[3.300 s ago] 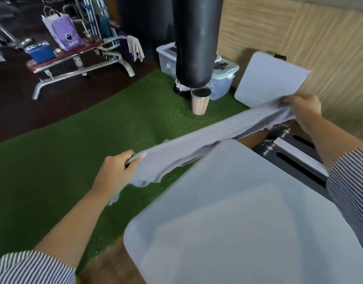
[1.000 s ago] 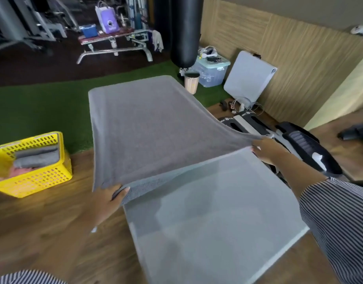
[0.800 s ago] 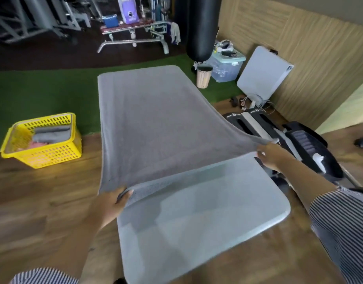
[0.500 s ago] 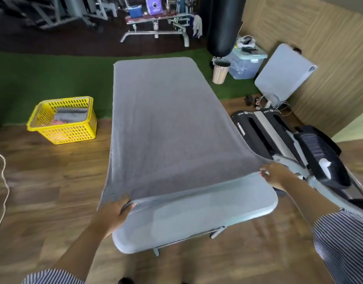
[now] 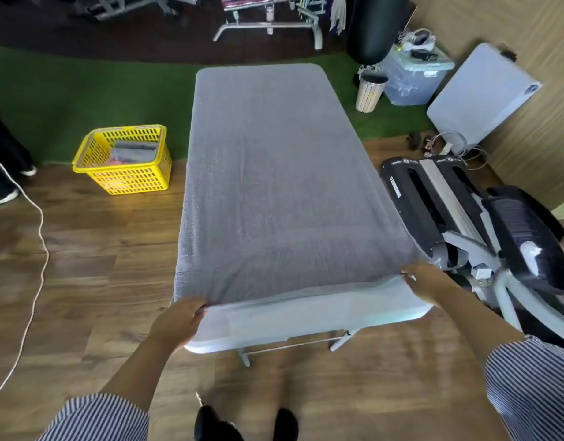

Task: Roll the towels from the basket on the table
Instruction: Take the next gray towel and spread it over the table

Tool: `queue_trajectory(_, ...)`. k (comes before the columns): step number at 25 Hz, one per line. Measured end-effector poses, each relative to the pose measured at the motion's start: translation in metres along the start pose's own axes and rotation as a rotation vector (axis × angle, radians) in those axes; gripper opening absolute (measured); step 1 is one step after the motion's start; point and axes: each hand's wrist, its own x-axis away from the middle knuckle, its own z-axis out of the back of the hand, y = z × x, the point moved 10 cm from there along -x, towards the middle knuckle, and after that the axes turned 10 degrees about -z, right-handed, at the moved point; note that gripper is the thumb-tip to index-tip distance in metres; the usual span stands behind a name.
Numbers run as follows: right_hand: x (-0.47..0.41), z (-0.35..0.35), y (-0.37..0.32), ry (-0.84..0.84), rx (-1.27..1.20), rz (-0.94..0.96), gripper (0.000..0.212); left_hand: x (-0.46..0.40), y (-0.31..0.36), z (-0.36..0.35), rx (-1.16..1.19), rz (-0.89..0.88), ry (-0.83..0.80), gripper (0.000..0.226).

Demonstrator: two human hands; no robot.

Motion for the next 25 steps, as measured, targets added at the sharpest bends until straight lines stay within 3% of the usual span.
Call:
queue_trajectory(4, -0.001, -0.004, 0.006, 0.021, -0.028, -0.037, 0.029, 0.007, -0.005, -0.001, -0.012, 0.059, 0.045, 0.026)
queue_trajectory(13, 0.025, -0.014, 0.032, -0.005, -0.064, -0.073, 0.032, 0.02, -0.004, -0.001, -0.092, -0.014, 0.086, 0.022)
queue_trajectory(20, 0.034, -0.034, 0.048, -0.067, -0.086, -0.092, 0.033, 0.036, -0.009, -0.02, -0.104, -0.033, -0.127, 0.029)
queue_trajectory(25, 0.036, -0.042, 0.047, -0.086, -0.09, -0.07, 0.023, 0.044, 0.005, -0.005, -0.003, -0.006, 0.078, 0.01)
